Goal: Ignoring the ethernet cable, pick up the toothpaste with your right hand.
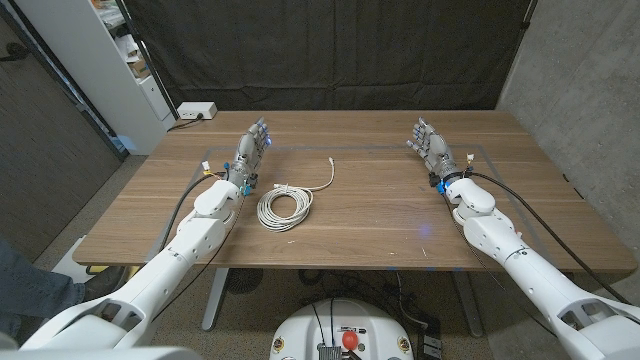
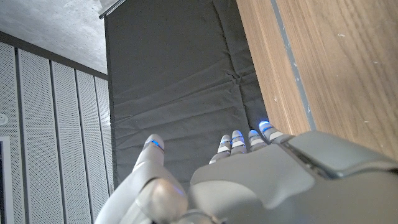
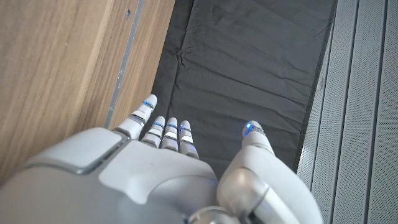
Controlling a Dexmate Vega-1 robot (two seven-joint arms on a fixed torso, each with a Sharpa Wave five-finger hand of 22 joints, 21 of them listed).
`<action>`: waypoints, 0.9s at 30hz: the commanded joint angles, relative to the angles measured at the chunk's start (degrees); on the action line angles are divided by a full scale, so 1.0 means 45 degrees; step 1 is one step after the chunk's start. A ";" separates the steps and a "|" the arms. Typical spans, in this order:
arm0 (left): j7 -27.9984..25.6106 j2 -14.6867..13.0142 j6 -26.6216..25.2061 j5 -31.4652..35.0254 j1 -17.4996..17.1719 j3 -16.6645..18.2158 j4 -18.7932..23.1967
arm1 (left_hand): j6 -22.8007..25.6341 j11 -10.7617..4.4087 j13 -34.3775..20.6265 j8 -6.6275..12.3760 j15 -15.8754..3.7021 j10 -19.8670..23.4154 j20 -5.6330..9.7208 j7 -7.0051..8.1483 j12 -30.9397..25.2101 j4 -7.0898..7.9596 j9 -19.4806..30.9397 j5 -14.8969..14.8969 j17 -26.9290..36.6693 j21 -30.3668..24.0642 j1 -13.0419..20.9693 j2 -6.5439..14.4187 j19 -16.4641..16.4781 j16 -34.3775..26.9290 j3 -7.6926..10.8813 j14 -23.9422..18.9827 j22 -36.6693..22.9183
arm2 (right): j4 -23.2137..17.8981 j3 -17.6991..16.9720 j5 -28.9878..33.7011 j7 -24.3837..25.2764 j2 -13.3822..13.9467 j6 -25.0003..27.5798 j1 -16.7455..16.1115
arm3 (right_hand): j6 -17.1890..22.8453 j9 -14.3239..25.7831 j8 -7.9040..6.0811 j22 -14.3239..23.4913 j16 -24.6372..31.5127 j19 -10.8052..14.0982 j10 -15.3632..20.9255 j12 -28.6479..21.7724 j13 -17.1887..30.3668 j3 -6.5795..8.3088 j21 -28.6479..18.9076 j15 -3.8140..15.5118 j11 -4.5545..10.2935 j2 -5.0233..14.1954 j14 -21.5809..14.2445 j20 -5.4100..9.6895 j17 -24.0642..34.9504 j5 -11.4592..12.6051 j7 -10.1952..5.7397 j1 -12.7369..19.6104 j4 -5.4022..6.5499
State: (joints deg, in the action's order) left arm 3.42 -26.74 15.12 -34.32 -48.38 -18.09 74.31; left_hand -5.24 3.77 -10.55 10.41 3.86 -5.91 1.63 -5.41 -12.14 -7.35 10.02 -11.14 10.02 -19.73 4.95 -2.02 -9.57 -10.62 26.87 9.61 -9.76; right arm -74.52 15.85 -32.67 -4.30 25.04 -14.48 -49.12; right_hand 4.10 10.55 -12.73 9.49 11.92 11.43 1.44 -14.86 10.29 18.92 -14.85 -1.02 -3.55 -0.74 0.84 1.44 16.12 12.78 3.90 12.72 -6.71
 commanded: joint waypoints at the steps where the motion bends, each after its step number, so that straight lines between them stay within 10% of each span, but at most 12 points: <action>1: 0.0989 0.1472 -0.0931 0.1788 -0.0316 0.1816 0.0108 | -0.0003 -0.0014 -0.0038 0.0092 0.0027 -0.0130 -0.0020 -0.0085 -0.0034 0.0016 0.0031 -0.0032 0.0068 -0.0041 0.0142 0.0011 -0.1056 -0.0057 0.0081 0.0269 -0.0033 | -0.0185 -0.2892 0.2719 -0.1701 -0.2416 0.1041 -0.0453 | -0.0003 0.0021 -0.0068 0.0057 0.0092 0.0115 0.0031 -0.0032 0.0031 0.0071 -0.0066 -0.0097 -0.0121 0.0026 -0.0005 -0.0008 0.0040 0.0071 0.0101 0.0117 0.0032; 27: 0.1984 0.2906 -0.1538 0.3439 -0.0391 0.3174 0.0330 | -0.0001 0.0011 -0.0040 0.0079 0.0054 -0.0124 -0.0071 -0.0086 -0.0002 0.0006 0.0032 -0.0023 0.0069 0.0127 0.0197 0.0100 -0.1023 -0.0057 0.0080 0.0248 -0.0039 | -0.1160 -0.5903 0.5452 -0.4123 -0.4910 0.1307 -0.0744 | 0.0019 0.0025 0.0017 0.0060 0.0078 0.0203 0.0136 0.0104 0.0039 0.0098 0.0049 -0.0110 -0.0110 0.0146 -0.0043 -0.0012 -0.0086 0.0073 0.0059 0.0296 -0.0055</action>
State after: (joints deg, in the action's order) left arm 11.21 -15.87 9.16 -21.06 -49.97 -5.92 75.45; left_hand -5.23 3.77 -10.54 10.41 4.07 -5.91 1.63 -5.41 -12.14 -7.35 10.01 -11.14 10.01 -19.47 5.25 -1.72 -9.55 -10.62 26.86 9.81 -9.74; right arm -78.07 -6.47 -12.11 -18.79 6.34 -8.54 -51.89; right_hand 4.10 10.54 -12.71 9.48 11.92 11.99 1.63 -14.62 10.27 19.10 -14.85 -1.01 -3.70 -0.14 0.83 1.29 15.69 12.77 3.89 13.32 -6.89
